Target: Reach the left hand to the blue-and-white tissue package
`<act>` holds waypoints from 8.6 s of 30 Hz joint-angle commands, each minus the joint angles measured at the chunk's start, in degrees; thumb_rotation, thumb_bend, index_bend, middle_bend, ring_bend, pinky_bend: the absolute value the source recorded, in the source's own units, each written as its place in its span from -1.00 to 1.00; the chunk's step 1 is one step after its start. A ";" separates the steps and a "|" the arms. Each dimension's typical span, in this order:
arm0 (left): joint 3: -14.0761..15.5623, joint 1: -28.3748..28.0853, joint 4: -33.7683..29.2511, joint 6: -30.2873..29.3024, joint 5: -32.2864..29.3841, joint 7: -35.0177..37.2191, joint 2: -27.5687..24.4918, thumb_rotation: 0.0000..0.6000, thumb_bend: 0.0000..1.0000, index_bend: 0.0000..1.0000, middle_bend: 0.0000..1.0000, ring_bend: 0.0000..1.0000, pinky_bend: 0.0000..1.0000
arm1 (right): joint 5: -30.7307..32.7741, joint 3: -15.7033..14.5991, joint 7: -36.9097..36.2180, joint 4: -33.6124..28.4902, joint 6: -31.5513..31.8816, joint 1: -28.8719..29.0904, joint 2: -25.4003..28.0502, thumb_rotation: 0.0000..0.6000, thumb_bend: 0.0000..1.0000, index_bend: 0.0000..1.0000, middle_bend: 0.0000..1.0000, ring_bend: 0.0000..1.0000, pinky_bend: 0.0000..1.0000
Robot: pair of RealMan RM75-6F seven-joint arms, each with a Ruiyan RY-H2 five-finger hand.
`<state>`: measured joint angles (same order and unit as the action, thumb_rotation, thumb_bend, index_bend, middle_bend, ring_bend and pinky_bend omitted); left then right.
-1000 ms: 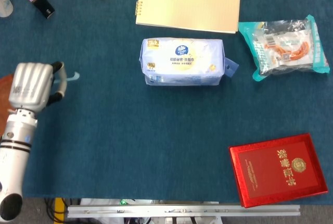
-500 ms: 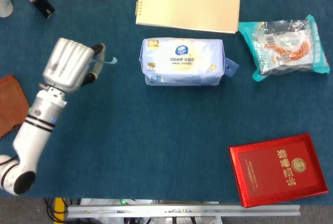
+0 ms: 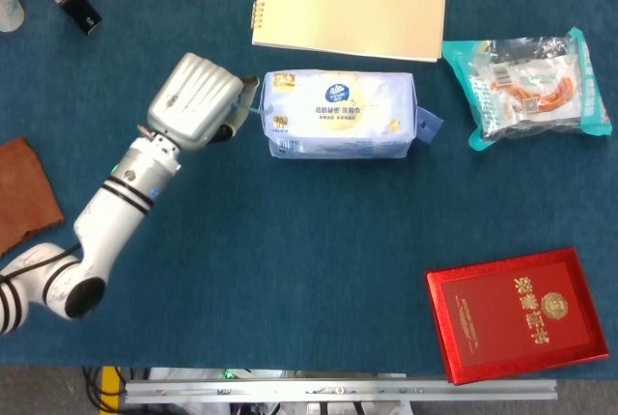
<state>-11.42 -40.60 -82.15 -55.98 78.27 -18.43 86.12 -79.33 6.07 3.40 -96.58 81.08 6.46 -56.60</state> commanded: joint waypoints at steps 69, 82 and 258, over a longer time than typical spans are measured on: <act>2.23 -8.65 -10.97 0.48 -22.86 -16.08 0.24 1.00 -0.15 -0.23 0.93 0.89 0.81 | -0.17 0.22 -3.30 1.14 2.30 -2.31 1.29 1.00 -0.27 -0.24 -0.17 -0.47 -0.38; 3.03 -9.38 -11.91 0.37 -23.16 -16.06 0.74 1.00 -0.15 -0.23 0.93 0.89 0.81 | -0.03 0.26 -3.71 1.50 2.45 -2.62 1.34 1.00 -0.27 -0.24 -0.17 -0.47 -0.38; 6.00 4.12 -16.38 -15.34 -17.56 -0.84 -10.50 1.00 -0.17 -0.33 0.45 0.38 0.67 | 0.48 0.78 -3.38 0.43 0.08 -2.37 2.95 1.00 -0.27 -0.24 -0.18 -0.47 -0.38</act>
<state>-6.21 -38.53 -98.43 -69.56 59.63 -21.26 77.34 -78.86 6.91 -0.28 -95.92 81.60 3.78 -53.77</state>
